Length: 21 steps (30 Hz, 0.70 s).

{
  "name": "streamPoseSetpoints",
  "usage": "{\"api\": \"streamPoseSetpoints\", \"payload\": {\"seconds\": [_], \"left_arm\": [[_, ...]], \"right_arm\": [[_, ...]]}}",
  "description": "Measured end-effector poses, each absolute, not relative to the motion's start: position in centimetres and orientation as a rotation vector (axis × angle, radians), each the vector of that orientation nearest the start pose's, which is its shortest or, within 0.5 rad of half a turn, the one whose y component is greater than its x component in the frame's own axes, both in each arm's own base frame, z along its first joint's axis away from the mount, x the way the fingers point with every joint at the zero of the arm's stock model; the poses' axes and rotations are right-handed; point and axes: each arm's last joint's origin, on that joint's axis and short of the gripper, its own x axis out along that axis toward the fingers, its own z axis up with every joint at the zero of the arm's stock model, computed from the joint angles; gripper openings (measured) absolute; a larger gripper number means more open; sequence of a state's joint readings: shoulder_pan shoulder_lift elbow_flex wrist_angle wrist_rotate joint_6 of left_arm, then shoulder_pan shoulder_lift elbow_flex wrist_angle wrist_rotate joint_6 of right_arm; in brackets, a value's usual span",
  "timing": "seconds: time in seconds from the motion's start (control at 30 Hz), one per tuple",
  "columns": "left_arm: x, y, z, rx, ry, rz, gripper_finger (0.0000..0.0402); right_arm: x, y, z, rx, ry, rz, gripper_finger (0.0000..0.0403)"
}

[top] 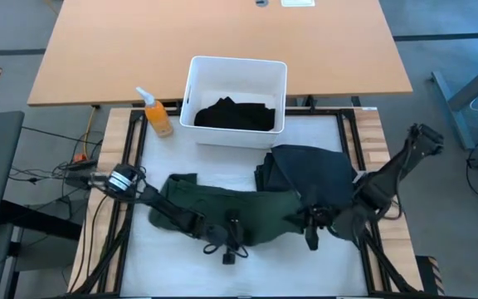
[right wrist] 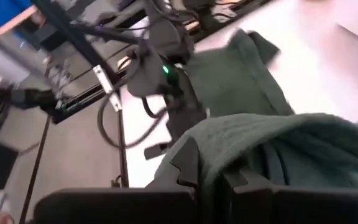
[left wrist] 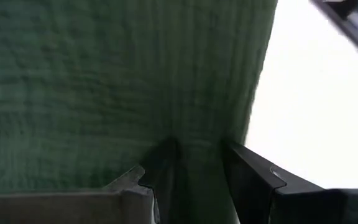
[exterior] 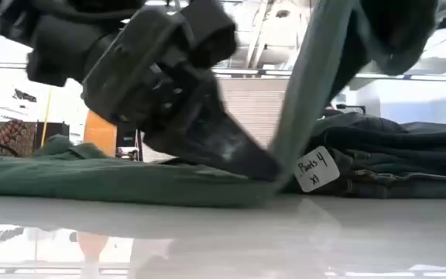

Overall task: Fold laundry
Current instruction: Fold the green polo shirt from the white laundry organizer

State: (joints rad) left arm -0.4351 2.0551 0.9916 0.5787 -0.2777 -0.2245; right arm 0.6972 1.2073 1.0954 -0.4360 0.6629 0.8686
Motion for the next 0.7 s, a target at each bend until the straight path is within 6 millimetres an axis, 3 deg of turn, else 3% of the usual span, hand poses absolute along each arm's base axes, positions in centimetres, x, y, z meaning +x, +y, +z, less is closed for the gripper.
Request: {"api": "streamPoseSetpoints", "payload": {"seconds": [0.2, 0.37, 0.53, 0.7], "left_arm": [[39.8, -18.3, 12.1, -0.021, 0.429, -0.296, 0.0119], [40.5, -19.1, 14.0, 0.093, 0.563, -0.323, 0.0119], [37.4, -18.6, 18.8, 0.234, 0.781, -0.180, 0.0119], [30.9, -18.3, 24.6, 0.308, 0.928, -0.074, 0.0119]], "right_arm": [[23.7, 13.3, 35.2, 0.463, 0.463, -0.046, 0.0033], [26.4, 12.1, 35.3, 0.418, 0.507, 0.005, 0.0033], [28.3, 11.6, 36.0, 0.364, 0.502, 0.035, 0.0033], [30.1, 11.3, 36.5, 0.305, 0.498, 0.061, 0.0033]]}}
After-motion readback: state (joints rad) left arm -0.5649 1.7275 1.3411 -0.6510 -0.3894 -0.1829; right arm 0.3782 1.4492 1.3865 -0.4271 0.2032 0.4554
